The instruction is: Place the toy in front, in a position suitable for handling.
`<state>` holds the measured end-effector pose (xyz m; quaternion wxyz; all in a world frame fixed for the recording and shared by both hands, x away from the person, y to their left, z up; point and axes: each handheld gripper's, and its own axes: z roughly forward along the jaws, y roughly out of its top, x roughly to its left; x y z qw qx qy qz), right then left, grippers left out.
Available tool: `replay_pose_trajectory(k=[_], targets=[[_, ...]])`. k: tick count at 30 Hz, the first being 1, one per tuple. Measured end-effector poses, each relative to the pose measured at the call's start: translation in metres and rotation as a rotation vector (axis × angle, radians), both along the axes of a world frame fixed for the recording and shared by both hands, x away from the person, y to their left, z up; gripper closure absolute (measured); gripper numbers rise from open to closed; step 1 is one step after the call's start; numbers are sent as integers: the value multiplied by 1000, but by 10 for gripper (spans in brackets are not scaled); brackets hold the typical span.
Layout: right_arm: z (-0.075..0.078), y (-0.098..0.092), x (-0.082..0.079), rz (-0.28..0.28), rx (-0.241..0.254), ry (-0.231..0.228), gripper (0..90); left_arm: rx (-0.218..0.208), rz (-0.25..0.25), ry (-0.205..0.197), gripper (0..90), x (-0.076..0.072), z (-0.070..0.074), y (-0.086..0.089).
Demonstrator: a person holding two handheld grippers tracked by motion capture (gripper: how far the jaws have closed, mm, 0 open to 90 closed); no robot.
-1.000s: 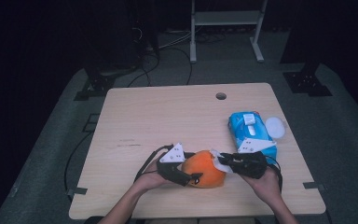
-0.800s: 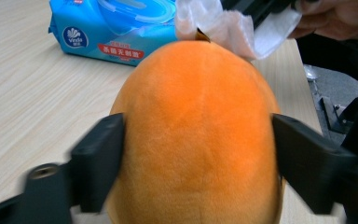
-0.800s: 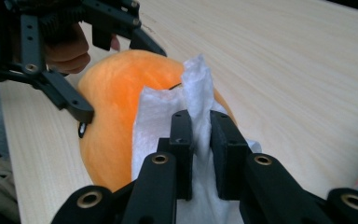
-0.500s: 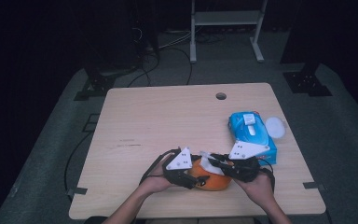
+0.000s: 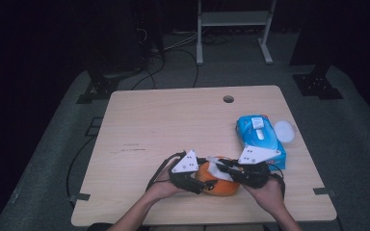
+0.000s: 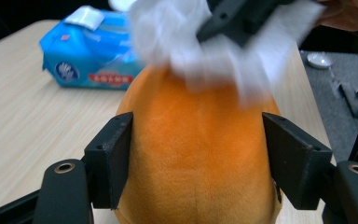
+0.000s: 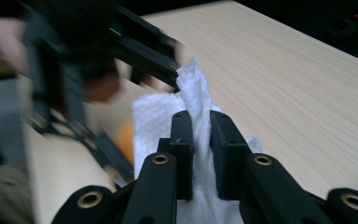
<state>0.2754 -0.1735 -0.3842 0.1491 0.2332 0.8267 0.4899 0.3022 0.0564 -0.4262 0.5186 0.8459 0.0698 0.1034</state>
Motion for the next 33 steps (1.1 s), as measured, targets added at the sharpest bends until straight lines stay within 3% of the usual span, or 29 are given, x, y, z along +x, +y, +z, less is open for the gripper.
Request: replay_pose_trajectory(k=[1,4,8,10,16,19,24,28,30,33], targets=[[1,6,-2,22,-2,-5,791,17,-8,-22,291,-3,1,-3],[2,14,-5,25,-47,-27,792,14,-9,-24,293,-4,1,-3],[0,-3,5,-32,-20,10,792,0,-5,-13,300,-3,0,-3],[0,-6,6,-47,-5,25,792,21,-12,-36,296,-6,2,-6],[-4,17,-4,8,-35,-3,792,57,-30,-47,289,-8,-1,-6],[-3,11,0,-2,-30,11,793,37,-31,-27,301,-6,-3,-2],[-5,-14,9,-87,-48,20,792,15,-30,38,299,2,-8,7],[-8,-18,8,-90,-44,29,792,6,-31,98,199,6,-7,6],[-8,-12,6,-87,-57,11,792,-1,-18,100,184,5,-5,4],[-3,-4,-1,-50,-39,-13,788,-1,2,72,274,5,-6,4]])
